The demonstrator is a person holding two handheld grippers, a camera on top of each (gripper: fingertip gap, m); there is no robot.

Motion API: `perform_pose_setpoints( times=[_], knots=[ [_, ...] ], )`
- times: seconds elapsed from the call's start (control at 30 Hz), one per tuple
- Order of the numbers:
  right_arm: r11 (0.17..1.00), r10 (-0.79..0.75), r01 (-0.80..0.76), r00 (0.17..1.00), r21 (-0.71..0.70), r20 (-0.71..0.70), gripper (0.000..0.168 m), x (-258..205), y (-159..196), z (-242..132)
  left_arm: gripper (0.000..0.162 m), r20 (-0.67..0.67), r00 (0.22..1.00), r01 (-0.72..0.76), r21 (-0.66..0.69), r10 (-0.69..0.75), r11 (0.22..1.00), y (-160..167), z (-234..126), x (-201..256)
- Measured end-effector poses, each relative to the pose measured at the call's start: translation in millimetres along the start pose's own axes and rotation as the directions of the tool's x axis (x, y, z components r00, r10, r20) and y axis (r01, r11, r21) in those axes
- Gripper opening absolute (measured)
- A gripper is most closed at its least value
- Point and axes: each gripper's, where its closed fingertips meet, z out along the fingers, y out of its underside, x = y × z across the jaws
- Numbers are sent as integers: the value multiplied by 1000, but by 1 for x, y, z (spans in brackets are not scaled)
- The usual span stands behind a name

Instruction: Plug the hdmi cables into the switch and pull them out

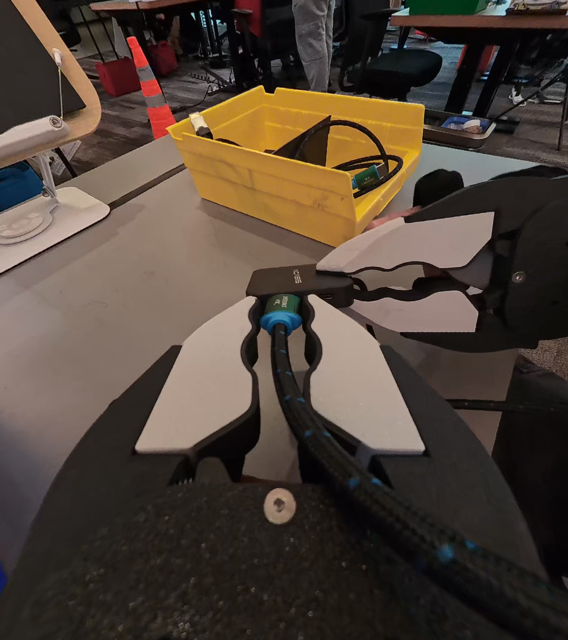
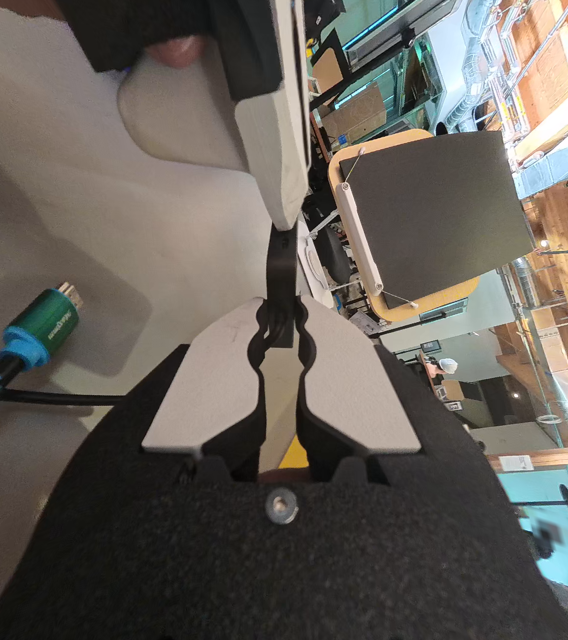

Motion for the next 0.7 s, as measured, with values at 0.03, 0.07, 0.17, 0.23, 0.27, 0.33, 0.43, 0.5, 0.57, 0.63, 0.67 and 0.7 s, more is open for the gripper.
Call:
perform_pose_setpoints(
  times=[0.03, 0.07, 0.17, 0.23, 0.27, 0.33, 0.43, 0.5, 0.57, 0.63, 0.67, 0.7],
  knots=[
    [1000, 25, -25, 1000, 11, 10, 15, -1, -2, 0, 22, 4, 1000, 6, -1, -6, 1000, 0, 0, -1],
    [998, 51, -52, 998, 22, 32, 15, -3, -3, 0, 22, 8, 1000, 15, -6, -15, 1000, 1, 0, -3],
    [988, 143, -150, 981, 44, 134, 24, -9, -11, -2, 22, 0, 997, 77, -15, -77, 997, 6, 1, -8],
    [988, 136, -145, 982, 62, 128, 27, -5, -15, -1, 22, -9, 993, 122, -5, -122, 993, 6, 1, -10],
    [991, 108, -117, 987, 68, 120, 27, -4, -16, 1, 22, -12, 990, 138, -1, -138, 990, 5, 0, -10],
    [996, 54, -62, 993, 70, 107, 26, -6, -18, 4, 22, -14, 987, 161, 7, -161, 987, 3, -1, -12],
    [997, 33, -40, 994, 68, 104, 27, -9, -21, 9, 22, 13, 986, 166, 7, -166, 986, 4, -2, -15],
    [997, 34, -42, 994, 69, 103, 27, -9, -23, 12, 22, 34, 984, 175, 7, -176, 984, 4, -2, -18],
    [996, 27, -35, 995, 79, 96, 27, -9, -29, 14, 22, 68, 981, 180, -1, -180, 984, 6, -1, -20],
    [995, 36, -44, 995, 88, 97, 27, -9, -36, 15, 22, 91, 980, 177, -12, -175, 984, 8, 0, -20],
    [995, 41, -50, 994, 86, 100, 26, -10, -38, 16, 22, 97, 981, 172, -16, -169, 985, 8, 1, -19],
    [996, 42, -49, 994, 73, 100, 27, -10, -38, 18, 22, 93, 983, 163, -14, -161, 986, 7, 1, -17]
  ],
)
